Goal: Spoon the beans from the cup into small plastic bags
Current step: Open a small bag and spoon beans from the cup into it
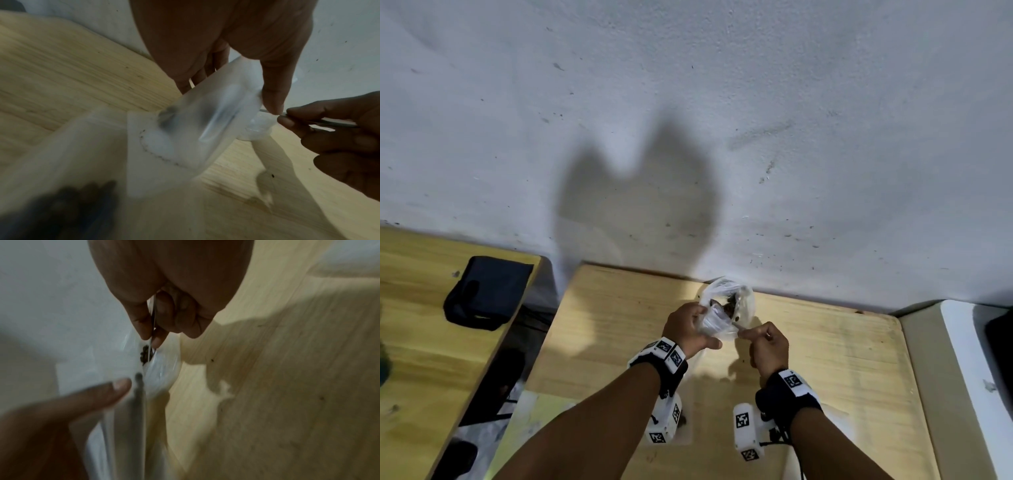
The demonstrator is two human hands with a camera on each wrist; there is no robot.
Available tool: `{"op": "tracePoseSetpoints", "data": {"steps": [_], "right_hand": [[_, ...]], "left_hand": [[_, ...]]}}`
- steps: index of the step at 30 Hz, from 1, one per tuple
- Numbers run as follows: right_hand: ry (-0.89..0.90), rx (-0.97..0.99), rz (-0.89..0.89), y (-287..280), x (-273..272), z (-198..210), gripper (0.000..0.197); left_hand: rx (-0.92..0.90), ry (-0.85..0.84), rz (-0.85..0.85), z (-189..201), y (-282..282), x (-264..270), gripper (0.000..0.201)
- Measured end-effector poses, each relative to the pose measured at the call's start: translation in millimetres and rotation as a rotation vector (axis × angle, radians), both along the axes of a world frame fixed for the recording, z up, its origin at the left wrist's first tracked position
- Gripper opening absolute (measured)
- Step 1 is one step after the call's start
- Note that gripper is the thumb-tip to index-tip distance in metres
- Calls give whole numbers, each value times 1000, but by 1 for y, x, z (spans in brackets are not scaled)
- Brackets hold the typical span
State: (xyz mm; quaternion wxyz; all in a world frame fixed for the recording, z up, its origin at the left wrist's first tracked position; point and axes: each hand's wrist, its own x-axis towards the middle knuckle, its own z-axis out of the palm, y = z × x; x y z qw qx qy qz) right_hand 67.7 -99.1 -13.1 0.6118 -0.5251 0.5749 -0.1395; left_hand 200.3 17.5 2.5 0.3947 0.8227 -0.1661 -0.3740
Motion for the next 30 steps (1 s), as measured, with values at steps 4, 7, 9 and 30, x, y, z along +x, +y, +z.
{"op": "tracePoseSetpoints", "data": {"steps": [4, 7, 9, 30], "right_hand": [[-46, 90, -92, -16, -7, 14, 32], [-102, 117, -97, -28, -16, 24, 18], [-140, 132, -82, -35, -24, 31, 19], [-223, -243, 192, -18, -61, 54, 29]], "left_hand": [[4, -41, -29, 1, 1, 1, 90], [20, -81, -57, 1, 3, -1, 94], [33, -105, -71, 1, 4, -3, 94], [116, -197, -141, 9, 8, -24, 84]]}}
